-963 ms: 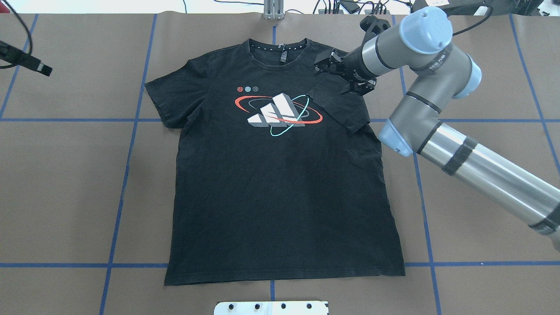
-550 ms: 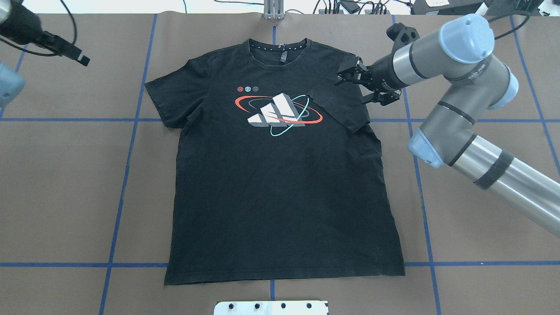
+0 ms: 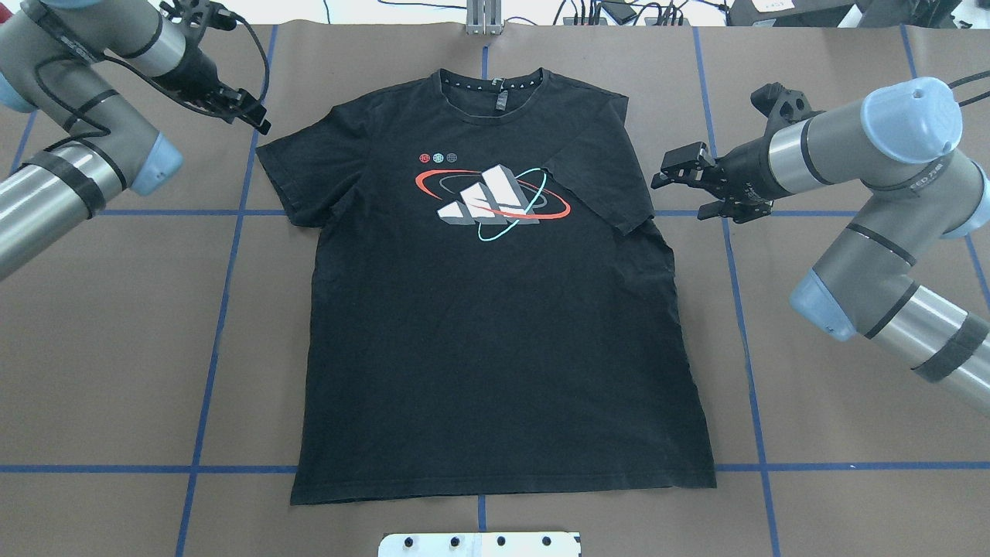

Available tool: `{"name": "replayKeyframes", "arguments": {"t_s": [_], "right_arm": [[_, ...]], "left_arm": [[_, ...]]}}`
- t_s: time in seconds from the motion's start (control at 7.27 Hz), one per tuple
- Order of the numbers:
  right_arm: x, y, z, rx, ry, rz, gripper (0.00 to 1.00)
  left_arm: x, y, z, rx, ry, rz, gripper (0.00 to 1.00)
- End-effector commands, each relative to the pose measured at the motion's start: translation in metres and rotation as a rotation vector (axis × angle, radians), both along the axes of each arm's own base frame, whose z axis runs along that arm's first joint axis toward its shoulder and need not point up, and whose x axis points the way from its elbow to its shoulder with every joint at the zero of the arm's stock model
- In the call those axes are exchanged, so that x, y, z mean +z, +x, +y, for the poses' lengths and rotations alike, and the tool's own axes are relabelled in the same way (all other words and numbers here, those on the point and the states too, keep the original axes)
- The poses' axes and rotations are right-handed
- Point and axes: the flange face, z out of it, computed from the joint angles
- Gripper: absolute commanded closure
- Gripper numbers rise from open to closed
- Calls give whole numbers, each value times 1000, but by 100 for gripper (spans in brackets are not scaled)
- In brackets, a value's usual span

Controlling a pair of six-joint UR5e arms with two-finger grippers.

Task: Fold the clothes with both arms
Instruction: 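Lift the right gripper off while the left gripper moves to the other shoulder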

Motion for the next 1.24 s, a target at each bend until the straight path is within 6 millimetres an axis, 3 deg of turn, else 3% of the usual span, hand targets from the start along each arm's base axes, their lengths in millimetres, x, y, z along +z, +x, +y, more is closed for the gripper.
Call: {"name": "replayKeyframes", "arguments": {"t_s": [0.0, 0.69, 0.96, 1.1], "right_arm": [[6, 1, 1, 2, -1, 4, 0], [1, 2, -1, 6, 5, 0, 0], [2, 2, -2, 9, 4, 3, 0], [3, 2, -2, 9, 4, 3, 0]], "left_arm": [[22, 14, 9, -1, 0, 10, 55], [23, 14, 4, -43, 21, -22, 55], [23, 16, 4, -40, 21, -22, 80], [23, 20, 7, -34, 21, -22, 100]]}}
